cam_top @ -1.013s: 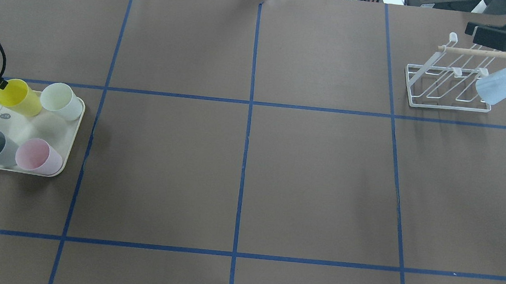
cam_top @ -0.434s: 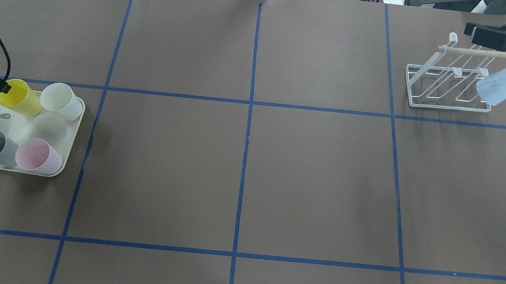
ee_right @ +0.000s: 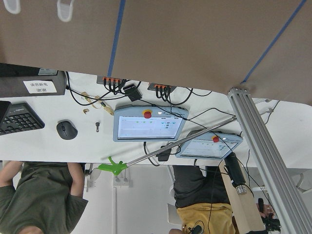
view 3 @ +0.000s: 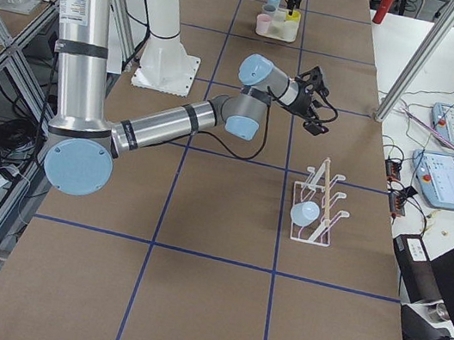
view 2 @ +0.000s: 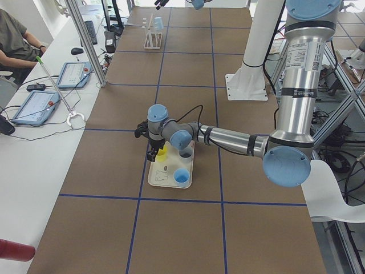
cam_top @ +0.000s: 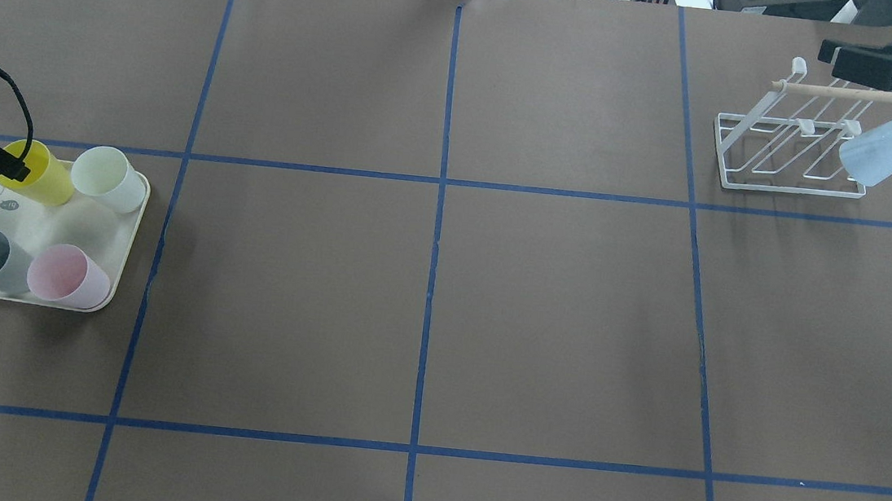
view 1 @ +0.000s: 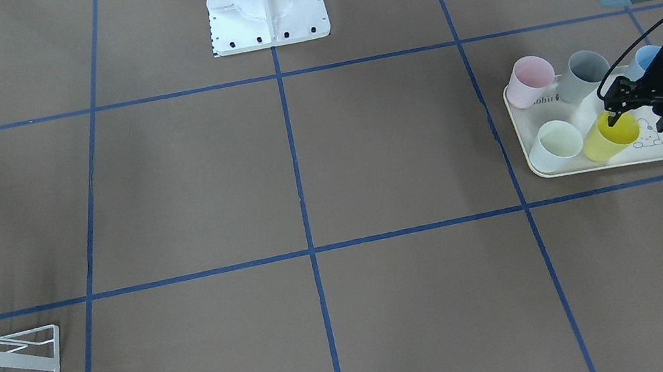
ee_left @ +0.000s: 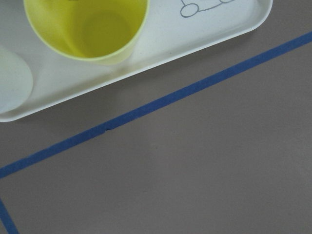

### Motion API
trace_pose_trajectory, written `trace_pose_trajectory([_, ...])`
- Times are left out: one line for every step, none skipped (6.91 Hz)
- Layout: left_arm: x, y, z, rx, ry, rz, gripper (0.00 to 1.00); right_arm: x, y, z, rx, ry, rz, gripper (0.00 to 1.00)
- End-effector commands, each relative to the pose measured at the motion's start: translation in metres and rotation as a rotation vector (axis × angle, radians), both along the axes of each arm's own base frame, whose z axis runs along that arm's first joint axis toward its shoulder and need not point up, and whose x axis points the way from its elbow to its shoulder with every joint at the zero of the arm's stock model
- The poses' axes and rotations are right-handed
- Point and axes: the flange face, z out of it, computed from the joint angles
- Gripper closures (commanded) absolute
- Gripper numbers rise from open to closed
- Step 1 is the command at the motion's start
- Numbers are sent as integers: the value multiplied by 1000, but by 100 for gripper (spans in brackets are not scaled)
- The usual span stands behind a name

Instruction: Transfer IKEA cup to right arm and place on rack

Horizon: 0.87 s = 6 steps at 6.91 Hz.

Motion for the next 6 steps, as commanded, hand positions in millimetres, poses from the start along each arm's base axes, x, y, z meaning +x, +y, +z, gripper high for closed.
trace_pose_trajectory([4, 1, 7, 2, -1, 10, 32, 0, 0, -1, 2, -1, 0, 0])
trace_pose_trajectory([5, 0, 9, -1, -1, 11, 61, 0, 0, -1, 2, -1, 0, 0])
trace_pose_trajectory([8, -4, 3, 7, 3, 11, 90, -1, 0, -2, 2, -1, -1, 0])
trace_pose_trajectory([8, -4, 2, 16, 2, 21, 100, -1, -1, -5, 6, -3, -2, 0])
trace_pose_trajectory([0, -2, -16, 50, 12, 19, 100, -2, -2, -6, 7, -4, -2, 0])
trace_pose_trajectory([-6, -3, -23, 57, 12, 6, 100, -3, -3, -10, 12, -6, -2, 0])
